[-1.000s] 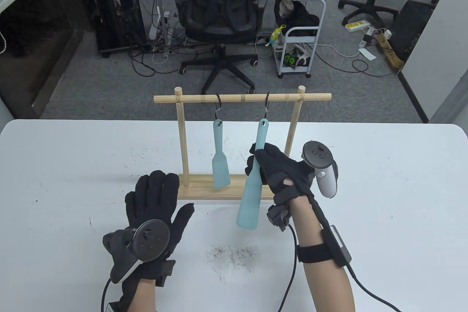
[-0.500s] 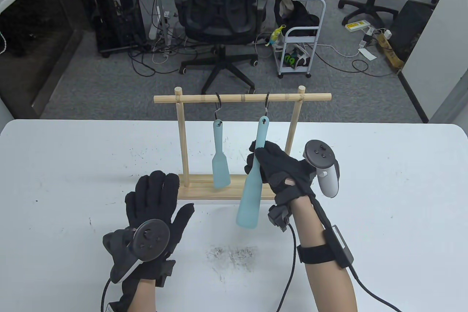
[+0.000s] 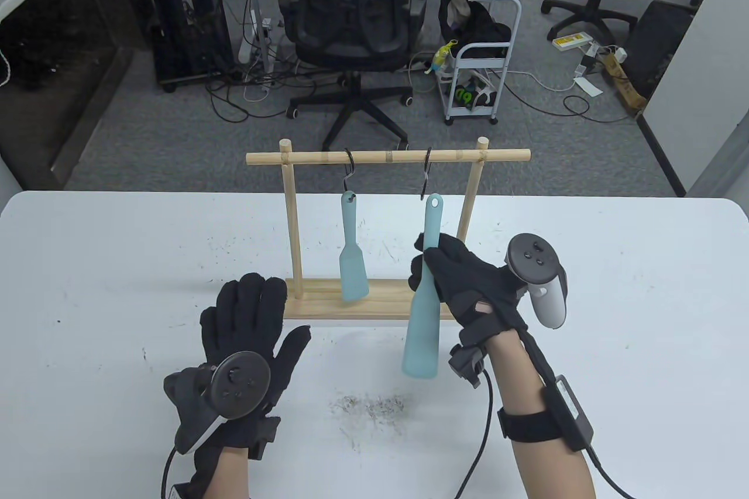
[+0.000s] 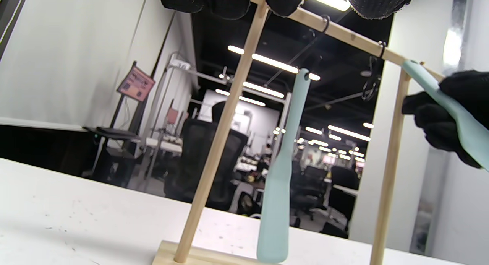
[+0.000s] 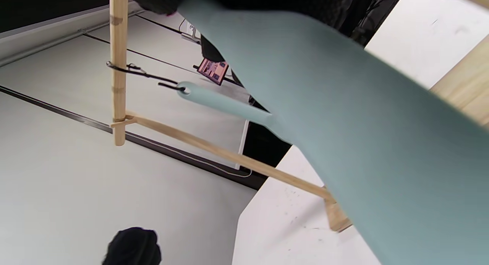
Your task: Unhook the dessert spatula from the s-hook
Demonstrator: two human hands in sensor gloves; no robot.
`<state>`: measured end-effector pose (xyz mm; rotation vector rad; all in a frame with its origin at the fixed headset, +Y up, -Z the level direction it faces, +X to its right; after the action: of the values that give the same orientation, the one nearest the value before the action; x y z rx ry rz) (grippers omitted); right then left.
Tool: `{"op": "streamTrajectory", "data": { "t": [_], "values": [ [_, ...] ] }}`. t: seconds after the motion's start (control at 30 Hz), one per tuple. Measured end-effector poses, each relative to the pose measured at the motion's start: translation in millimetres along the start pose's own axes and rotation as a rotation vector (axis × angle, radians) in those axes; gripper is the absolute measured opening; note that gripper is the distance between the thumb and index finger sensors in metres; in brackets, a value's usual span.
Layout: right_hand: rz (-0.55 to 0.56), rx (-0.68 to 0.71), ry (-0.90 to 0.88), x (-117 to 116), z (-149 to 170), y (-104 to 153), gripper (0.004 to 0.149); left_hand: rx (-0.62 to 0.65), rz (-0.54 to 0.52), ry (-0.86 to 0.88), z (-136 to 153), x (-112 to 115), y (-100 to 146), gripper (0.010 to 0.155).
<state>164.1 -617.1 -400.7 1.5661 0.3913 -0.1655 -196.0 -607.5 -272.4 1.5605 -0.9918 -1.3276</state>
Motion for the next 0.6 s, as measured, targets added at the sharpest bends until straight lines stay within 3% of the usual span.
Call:
{"op": "streamTrajectory", "data": {
  "t": [0.17, 0.33, 0.6],
  "values": [
    [0.081, -0.066, 0.036, 30.2, 24.4, 25.9, 0.059, 0.009, -0.007, 0.011, -0.5, -1.9, 1.4, 0.078],
    [0.142, -0.183, 0.056, 60.5, 69.5, 53.0, 0.059, 0.016, -0.006, 0.025, -0.6, -1.6, 1.3, 0.078],
    [0.172, -0.332, 0.055, 84.5, 130.5, 78.2, 0.058, 0.021, -0.007, 0.029, -0.9, -1.4, 1.5, 0.078]
  ]
}}
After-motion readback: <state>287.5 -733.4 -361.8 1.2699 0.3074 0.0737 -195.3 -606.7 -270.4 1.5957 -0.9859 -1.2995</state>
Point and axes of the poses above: the tracker on the back of each hand, its own z axis roughly to the little-finger side, its own y axis roughly from the fingertips to the wrist, x = y × z, the point moved 1 cm from there along -y, roughly from the wrist to the fingertips, and after that the axes turned 10 degrees about -y, right-handed, at the moved point
